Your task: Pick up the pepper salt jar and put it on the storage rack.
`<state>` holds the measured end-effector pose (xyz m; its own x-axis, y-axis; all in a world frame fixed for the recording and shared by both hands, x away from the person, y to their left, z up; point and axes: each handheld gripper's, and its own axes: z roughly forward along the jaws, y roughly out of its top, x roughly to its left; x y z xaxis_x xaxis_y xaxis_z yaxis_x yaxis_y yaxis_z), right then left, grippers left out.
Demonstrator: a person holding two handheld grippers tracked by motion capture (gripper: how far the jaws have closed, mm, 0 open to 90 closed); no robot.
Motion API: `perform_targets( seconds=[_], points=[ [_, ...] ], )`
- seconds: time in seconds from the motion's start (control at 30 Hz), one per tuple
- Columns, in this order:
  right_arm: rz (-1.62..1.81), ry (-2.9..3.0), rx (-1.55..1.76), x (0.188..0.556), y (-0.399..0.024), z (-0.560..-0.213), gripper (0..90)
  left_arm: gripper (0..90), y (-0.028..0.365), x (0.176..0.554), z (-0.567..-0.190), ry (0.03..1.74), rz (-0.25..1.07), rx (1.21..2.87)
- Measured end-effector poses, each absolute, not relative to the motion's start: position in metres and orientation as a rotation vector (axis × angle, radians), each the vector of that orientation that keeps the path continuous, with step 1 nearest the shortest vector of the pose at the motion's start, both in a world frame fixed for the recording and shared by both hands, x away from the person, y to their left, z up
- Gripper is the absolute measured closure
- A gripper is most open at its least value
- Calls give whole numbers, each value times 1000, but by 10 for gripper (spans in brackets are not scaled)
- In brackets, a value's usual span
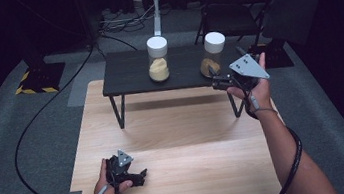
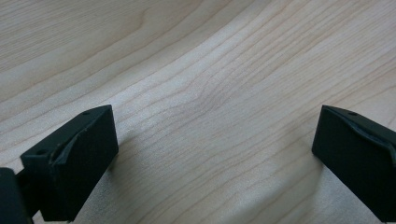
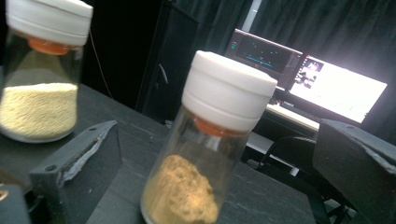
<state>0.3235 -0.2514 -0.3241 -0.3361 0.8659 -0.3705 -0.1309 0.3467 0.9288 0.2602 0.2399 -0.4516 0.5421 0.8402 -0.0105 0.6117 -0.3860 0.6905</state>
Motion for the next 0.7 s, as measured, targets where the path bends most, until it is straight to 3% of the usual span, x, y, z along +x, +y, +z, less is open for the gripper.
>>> perform_targets(
  seconds=[0.7],
  points=[
    [1154,1670,566,287,-267,-376,11,4,240,260,-452,1167,455,2130]
  ],
)
